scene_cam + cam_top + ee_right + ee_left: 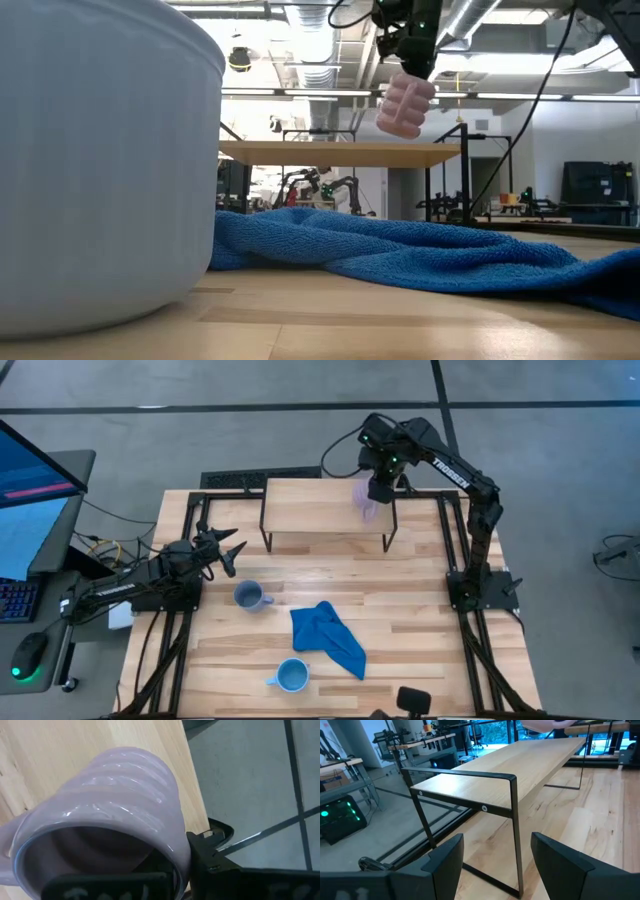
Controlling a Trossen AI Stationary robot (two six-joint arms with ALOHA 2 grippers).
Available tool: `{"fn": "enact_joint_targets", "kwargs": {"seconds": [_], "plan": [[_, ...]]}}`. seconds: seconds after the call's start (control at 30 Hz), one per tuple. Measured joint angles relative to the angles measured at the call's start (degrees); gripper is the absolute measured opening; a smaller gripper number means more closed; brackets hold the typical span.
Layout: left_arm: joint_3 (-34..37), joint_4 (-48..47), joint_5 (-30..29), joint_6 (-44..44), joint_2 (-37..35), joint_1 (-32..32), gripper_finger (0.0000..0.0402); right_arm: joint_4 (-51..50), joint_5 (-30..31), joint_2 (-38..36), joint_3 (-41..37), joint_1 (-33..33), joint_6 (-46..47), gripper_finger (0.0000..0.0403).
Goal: Stack small to large cups/mugs on shelf
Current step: Put the purple mug on the shelf
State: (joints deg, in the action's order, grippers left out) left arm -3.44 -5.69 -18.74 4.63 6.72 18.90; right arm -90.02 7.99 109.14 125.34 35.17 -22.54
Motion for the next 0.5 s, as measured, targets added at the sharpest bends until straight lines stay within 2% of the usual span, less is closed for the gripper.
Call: {"fn": "enact_joint_targets", "kwargs": {"seconds": [0.33, 0.5], "plan": [[0.00, 0.00, -0.01, -1.40, 0.00, 0.00, 0.0224, 0.04, -0.54, -0.02, -0.11, 0.10, -1.41, 0.0039], [0.00, 0.00, -0.02, -1.40, 0.00, -0.01, 0.0224, 0.04, -0.72, -0.07, -2.62, -0.45, -0.89, 0.0039]]}}
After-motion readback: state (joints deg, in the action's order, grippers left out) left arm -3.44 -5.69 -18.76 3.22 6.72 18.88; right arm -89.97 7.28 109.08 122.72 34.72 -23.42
